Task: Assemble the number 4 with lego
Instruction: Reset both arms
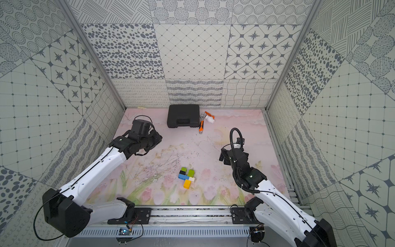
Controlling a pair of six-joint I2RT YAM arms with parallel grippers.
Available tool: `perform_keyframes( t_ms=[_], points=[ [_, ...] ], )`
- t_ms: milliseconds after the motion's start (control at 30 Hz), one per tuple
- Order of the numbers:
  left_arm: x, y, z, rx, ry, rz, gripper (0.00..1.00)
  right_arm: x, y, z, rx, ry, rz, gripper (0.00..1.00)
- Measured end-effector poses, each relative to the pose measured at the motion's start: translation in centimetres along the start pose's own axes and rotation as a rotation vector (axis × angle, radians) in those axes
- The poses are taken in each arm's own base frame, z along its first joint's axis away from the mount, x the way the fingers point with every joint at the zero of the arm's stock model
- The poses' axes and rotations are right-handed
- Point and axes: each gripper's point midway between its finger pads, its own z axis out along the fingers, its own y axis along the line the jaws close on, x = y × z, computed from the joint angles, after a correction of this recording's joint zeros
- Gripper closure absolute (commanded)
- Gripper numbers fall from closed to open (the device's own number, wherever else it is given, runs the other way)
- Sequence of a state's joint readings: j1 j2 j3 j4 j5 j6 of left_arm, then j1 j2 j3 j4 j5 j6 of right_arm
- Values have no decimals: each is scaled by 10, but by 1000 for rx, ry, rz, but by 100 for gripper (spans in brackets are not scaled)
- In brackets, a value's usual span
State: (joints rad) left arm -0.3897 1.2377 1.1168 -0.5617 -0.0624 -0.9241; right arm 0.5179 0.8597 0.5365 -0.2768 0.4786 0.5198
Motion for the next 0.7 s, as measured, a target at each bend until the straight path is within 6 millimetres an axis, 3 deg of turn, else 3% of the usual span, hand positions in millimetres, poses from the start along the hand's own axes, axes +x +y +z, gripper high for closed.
perform_keyframes(
  t_ms=[67,133,267,367,400,467,567,700],
  points=[
    [-32,15,-3,-48,-124,64,52,-6,-31,20,129,0,39,1],
    [-50,39,6,-125,-226,150,45,-10,-68,36,279,-13,63,1],
    [-55,116,45,-343,-290,293,41,-20,-124,38,498,-91,79,1],
    [-49,170,62,-484,-290,350,18,-16,-157,42,620,-138,75,1],
    [-44,186,66,-511,-288,363,1,-9,-165,47,644,-127,66,1],
    [-32,211,72,-540,-268,384,0,0,-172,58,642,-116,40,1],
    [-22,232,75,-531,-304,395,1,11,-165,81,540,-78,-9,1],
    [-10,255,82,-497,-364,367,1,-5,-134,112,294,-62,-51,1]
  ],
)
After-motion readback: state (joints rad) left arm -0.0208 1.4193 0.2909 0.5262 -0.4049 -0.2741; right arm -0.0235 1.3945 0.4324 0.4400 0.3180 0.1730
